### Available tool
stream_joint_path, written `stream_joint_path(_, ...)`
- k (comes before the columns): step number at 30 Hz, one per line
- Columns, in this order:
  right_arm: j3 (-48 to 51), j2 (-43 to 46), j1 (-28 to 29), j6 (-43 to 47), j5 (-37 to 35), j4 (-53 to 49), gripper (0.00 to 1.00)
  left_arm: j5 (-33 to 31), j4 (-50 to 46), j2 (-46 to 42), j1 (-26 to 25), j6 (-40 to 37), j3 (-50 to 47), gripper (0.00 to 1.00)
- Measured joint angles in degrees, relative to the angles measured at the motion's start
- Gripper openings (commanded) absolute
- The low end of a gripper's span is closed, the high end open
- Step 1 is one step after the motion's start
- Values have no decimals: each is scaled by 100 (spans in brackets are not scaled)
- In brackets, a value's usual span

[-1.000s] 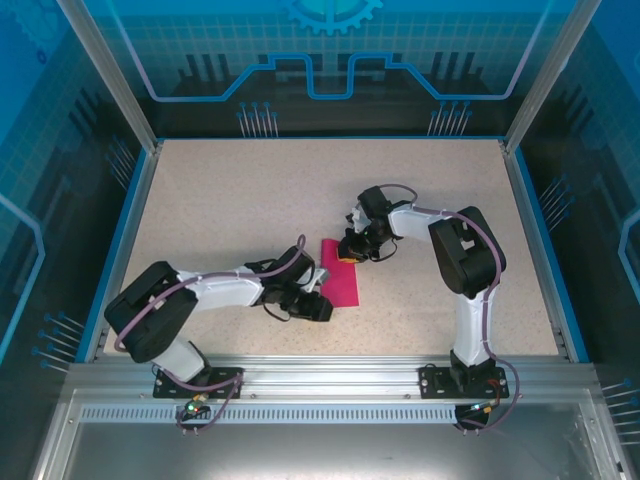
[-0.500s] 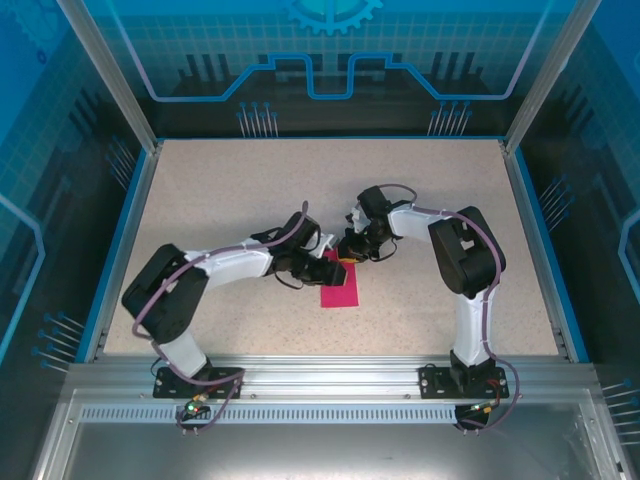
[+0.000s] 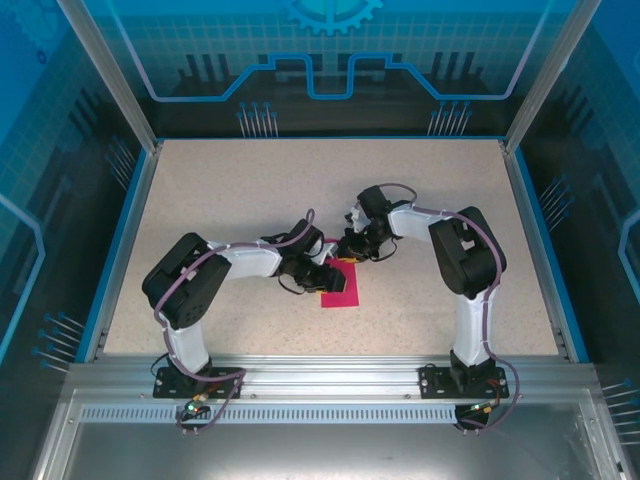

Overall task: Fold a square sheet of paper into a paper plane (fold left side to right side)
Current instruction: First fold the square sheet of paper in half at the center of the table, then hold the square sheet of paper at the center of the table.

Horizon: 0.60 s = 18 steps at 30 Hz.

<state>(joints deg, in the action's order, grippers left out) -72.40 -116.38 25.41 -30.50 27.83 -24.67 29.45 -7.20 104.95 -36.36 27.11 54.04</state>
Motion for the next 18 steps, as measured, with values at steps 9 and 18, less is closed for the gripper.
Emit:
stream_joint_path(9, 70, 1250, -380, 376, -310, -529, 27, 22, 157, -7, 4, 144, -61, 47)
stream_joint_path(18, 1655, 2312, -87, 278, -155, -555, 13, 20, 153, -11, 4, 146, -61, 47)
